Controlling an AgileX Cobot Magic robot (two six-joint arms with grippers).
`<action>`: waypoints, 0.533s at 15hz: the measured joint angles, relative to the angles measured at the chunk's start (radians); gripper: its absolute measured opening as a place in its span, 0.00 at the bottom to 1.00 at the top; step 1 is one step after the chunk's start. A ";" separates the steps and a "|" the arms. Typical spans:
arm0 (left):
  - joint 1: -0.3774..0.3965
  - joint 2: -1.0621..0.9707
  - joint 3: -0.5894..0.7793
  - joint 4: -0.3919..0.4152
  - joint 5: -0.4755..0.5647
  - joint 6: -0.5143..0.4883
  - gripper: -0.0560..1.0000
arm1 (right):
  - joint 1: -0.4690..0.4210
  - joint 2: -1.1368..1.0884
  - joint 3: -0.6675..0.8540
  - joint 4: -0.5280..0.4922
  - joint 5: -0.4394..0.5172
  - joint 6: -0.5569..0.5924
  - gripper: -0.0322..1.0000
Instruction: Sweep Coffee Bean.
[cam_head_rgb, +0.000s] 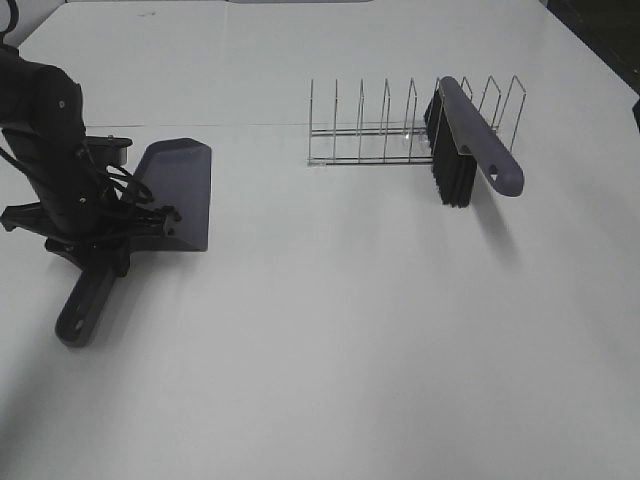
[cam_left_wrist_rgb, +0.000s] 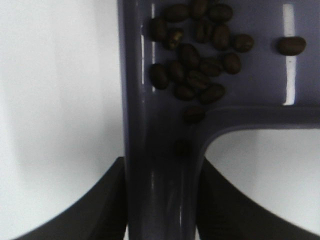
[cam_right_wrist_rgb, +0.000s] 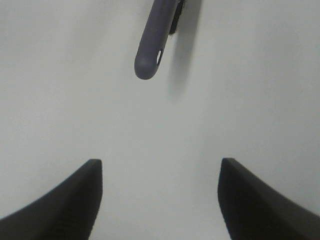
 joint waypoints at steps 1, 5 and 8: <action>0.000 -0.004 0.000 0.002 0.000 0.009 0.49 | 0.000 -0.031 0.030 0.000 -0.001 0.000 0.64; 0.000 -0.091 0.000 0.008 0.007 0.036 0.82 | 0.000 -0.153 0.156 0.000 -0.010 0.000 0.64; 0.000 -0.179 0.000 0.013 0.033 0.058 0.82 | 0.000 -0.230 0.237 0.000 -0.010 0.000 0.64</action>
